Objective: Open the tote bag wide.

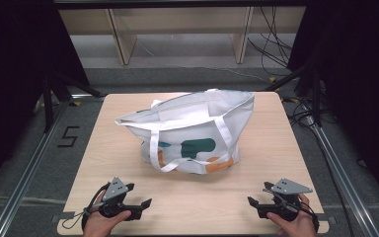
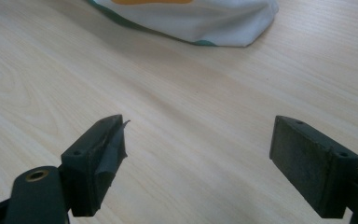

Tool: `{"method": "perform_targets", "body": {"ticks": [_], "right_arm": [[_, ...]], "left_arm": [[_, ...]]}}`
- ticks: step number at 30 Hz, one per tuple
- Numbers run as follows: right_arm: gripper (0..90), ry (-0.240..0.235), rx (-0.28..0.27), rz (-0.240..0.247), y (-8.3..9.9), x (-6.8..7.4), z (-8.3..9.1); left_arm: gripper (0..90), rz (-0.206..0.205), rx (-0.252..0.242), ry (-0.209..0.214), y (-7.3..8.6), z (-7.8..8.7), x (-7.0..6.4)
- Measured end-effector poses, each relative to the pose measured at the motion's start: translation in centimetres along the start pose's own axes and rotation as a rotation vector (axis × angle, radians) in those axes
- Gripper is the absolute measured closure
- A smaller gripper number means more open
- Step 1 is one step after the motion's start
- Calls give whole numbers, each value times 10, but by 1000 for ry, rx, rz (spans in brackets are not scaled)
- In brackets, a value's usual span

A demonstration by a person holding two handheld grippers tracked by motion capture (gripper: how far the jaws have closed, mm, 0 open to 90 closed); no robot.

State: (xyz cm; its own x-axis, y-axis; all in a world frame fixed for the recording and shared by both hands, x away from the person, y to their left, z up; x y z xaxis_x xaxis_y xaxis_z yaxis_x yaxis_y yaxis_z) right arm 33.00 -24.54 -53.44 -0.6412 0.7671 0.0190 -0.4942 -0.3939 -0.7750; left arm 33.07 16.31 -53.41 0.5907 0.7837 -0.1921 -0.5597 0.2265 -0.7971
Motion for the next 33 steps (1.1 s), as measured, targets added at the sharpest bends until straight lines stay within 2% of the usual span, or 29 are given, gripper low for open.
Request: {"method": "perform_targets", "body": {"ticks": [2,4,5,6,7,8,9,10,11,12,13,14,16,17,20,21,22,23,24,25,26,27,28,31,32,33], "right_arm": [[194,5,-16,3,-2,-1,1],[194,5,-26,12,-3,-2,0],[195,5,-26,40,-6,-5,0],[195,5,-26,40,-6,-5,0],[196,6,-23,15,-7,-2,0],[203,6,-25,49,-11,-5,0],[203,6,-25,49,-11,-5,0],[203,11,-29,43,-14,-4,1],[203,7,-33,36,-20,-4,2],[203,7,-33,36,-20,-4,2],[200,12,-32,65,-25,-7,2],[196,14,-42,44,-28,-5,2],[184,7,-37,42,-35,-5,2],[187,11,-45,85,-38,-8,1],[203,12,-61,88,-48,-8,2],[301,6,-81,104,-61,-7,3],[301,6,-81,104,-61,-7,3],[337,-9,-76,85,-64,-5,4],[466,-7,-112,155,-79,-10,4],[466,-7,-112,155,-79,-10,4],[531,-13,-112,148,-83,-10,5],[633,-20,-117,159,-95,-11,6],[677,-28,-106,163,-98,-10,7],[791,-35,-123,195,-117,-12,12],[819,-28,-150,217,-125,-14,14],[842,-44,-155,205,-133,-13,18]], "left_arm": [[149,30,-5,5,0,-1,-2],[149,32,-5,6,0,-1,-2],[149,32,-3,7,0,-1,-2],[149,33,-7,11,-1,-2,-3],[149,35,-7,12,-1,-2,-3],[150,27,-8,12,-2,-1,-2],[150,14,8,5,-3,1,-1],[150,32,-7,3,-5,1,-1],[150,29,-17,4,-8,2,-1],[150,9,-11,-4,-11,4,1],[155,24,-28,0,-16,5,0],[160,18,-25,-10,-19,7,1],[192,14,-35,3,-24,8,1],[211,-2,-35,5,-27,8,1],[322,15,-38,10,-34,9,0],[376,3,-31,17,-40,11,0],[420,3,-31,17,-40,11,0],[420,-18,-30,25,-44,12,0],[524,-33,-38,22,-51,14,0],[589,-33,-38,22,-51,14,0],[589,-46,-44,30,-56,16,-1],[721,-62,-58,37,-63,19,-1],[750,-77,-60,37,-68,21,-1],[835,-99,-75,53,-83,26,0],[854,-99,-75,53,-83,26,0],[873,-97,-80,60,-90,27,1]]}}
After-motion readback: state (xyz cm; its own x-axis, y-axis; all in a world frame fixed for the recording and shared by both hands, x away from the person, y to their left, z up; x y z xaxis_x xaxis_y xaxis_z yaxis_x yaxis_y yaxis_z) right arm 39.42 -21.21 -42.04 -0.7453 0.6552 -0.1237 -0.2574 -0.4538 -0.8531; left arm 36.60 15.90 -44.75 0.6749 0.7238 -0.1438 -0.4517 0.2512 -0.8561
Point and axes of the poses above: each handheld gripper's, and its own axes: z roughly backward along the jaws, y roughly out of its underside, x roughly to its left, the point moved 7 cm from there along -z, roughly forward along the jaws, and after that the axes turned 5 degrees about z, right-handed, at the moved point
